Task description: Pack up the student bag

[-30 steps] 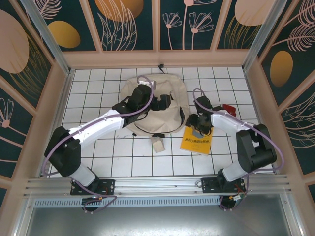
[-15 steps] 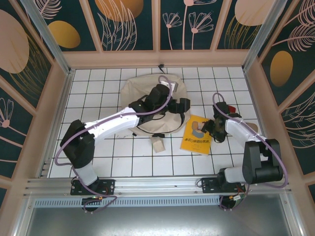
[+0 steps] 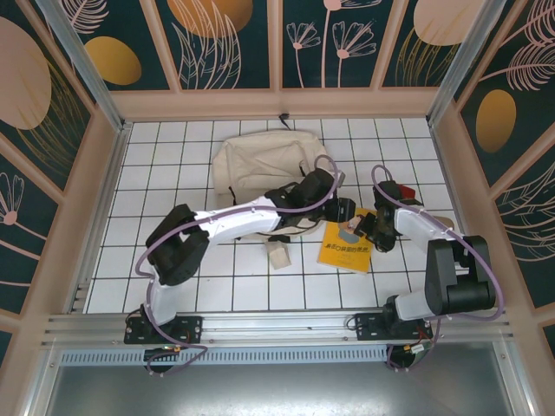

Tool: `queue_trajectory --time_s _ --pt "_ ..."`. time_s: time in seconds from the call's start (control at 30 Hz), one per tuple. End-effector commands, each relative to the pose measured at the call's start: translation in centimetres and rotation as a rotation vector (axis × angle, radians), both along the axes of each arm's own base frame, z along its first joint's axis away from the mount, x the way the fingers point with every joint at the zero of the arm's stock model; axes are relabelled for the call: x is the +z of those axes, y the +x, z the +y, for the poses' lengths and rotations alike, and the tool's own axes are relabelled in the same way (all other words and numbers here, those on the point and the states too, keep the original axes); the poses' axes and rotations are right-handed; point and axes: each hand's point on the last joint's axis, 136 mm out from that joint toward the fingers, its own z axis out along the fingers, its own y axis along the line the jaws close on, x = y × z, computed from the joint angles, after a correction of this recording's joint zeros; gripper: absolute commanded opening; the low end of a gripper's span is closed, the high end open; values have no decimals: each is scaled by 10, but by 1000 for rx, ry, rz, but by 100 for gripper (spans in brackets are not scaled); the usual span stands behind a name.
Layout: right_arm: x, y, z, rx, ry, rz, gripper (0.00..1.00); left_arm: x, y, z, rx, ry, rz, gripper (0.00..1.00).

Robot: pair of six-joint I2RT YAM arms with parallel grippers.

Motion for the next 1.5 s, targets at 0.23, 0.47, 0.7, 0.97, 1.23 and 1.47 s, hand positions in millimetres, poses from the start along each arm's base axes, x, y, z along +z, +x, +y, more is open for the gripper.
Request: queue_trajectory --time_s 0.23,0.47,0.7,0.97,1.23,1.47 --pt "-7 -4 4 6 30 23 54 -76 0 32 104 249 58 45" --pt "-6 -2 6 9 38 15 50 -100 3 52 168 343 63 48" --pt "-2 -1 12 16 74 8 46 -119 -9 40 103 328 131 53" --pt "-5 0 18 55 99 25 47 -130 -15 35 71 322 167 50" --pt "18 14 36 133 191 -25 47 -140 -18 29 34 299 208 49" --pt "56 23 59 189 323 -120 47 -144 -15 33 39 271 231 43"
